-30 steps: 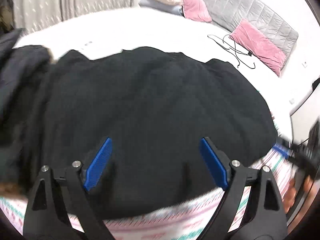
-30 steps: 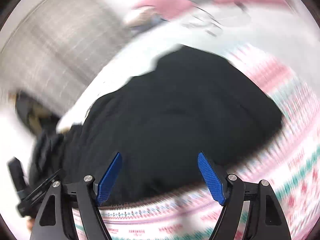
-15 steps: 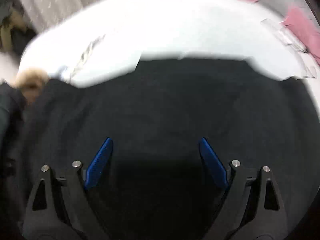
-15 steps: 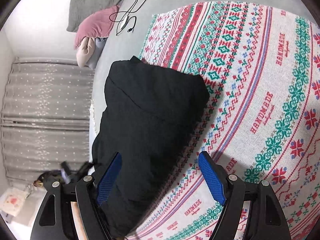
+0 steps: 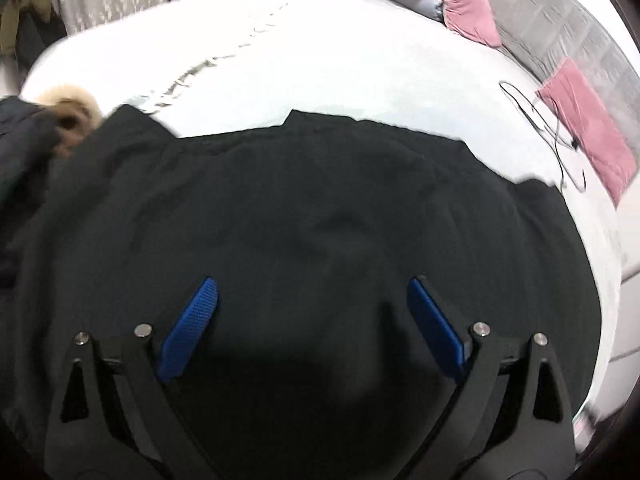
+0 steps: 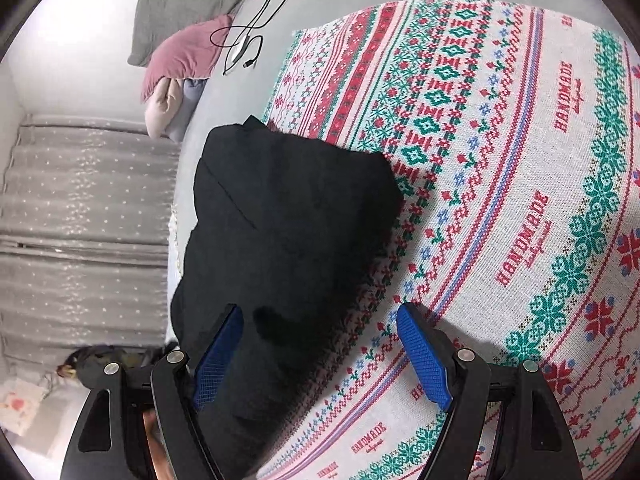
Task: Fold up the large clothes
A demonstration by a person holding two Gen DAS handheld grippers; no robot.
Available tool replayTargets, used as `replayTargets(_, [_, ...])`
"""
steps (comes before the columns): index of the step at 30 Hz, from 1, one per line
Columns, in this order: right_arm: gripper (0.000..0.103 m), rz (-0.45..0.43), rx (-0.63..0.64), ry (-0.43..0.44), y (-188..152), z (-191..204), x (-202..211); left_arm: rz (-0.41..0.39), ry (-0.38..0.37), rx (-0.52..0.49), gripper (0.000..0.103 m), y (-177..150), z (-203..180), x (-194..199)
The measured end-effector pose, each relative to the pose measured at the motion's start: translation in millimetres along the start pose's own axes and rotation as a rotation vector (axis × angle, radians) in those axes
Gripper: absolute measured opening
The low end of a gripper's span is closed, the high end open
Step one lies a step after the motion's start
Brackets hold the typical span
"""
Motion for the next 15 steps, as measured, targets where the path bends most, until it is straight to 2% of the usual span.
replayTargets(1, [0.080,-0.001,-0.008,0.008,0,-3,4,0.005,0.013,-0.015,0.096,-14,1,9])
replayTargets(4, [0.080,-0.002,-0.008,0.013,0,-5,5,-0.015,-0.008,-0.024,0.096,-46,9,29])
replayTargets(8, [0.080,-0.002,-0.012,0.015,-2,-4,5,-0.031,0.121,0.003,0.096,-92,34,40])
replayTargets(11, [0.080,0.000,-0.025,0.029,-2,-5,4,-0.003,0.155,0.008,0.096,-114,42,26])
replayTargets(13, [0.080,0.002,-0.030,0.042,-1,-7,3,-0.021,0.190,-0.041,0.097,-115,37,20])
replayTargets(15, [0.080,0.003,-0.026,0.046,0,-8,3,-0.024,0.198,-0.033,0.099,-114,38,18])
Point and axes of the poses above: each gripper's, at about its wrist camera, not at the fingertips, and x roughly against the way its jaws point, z to its left, y to its top, the point moved 1 cm from there along -x, roughly the way its jaws point, and after that the axes turned 12 degrees about -x, right-handed, at the moved point
